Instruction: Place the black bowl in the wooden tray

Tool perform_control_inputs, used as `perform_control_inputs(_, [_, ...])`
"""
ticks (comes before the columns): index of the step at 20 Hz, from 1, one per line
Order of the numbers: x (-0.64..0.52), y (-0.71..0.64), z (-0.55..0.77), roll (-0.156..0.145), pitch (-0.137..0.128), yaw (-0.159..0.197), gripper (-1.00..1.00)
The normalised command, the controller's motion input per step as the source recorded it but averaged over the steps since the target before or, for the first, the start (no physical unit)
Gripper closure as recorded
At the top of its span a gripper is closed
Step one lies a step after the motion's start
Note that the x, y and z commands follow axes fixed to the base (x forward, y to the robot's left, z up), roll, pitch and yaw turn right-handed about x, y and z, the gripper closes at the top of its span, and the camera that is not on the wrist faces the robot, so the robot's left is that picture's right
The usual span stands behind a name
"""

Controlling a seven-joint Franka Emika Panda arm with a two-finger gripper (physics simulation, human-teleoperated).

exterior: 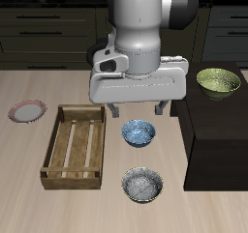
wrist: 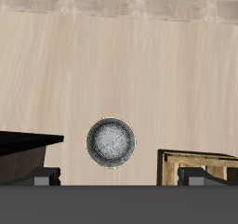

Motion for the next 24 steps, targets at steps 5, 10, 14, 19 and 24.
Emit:
perform_control_inputs(5, [0.1, -0.1, -0.1, -0.005, 0.005, 0.019, -1.0])
perform_control_inputs(10, [0.09, -0.13, -0.09, -0.001, 0.003, 0.03, -1.0])
perform_control_inputs(14, [0.08, -0.15, -0.13, -0.026, 0.015, 0.001, -1.0])
perform_control_inputs(19, [0.08, -0.08, -0.21, -0.007, 0.029, -0.002, -1.0])
perform_control_inputs(24, [0.07, -0.04, -0.28, 0.012, 0.044, -0.005, -1.0])
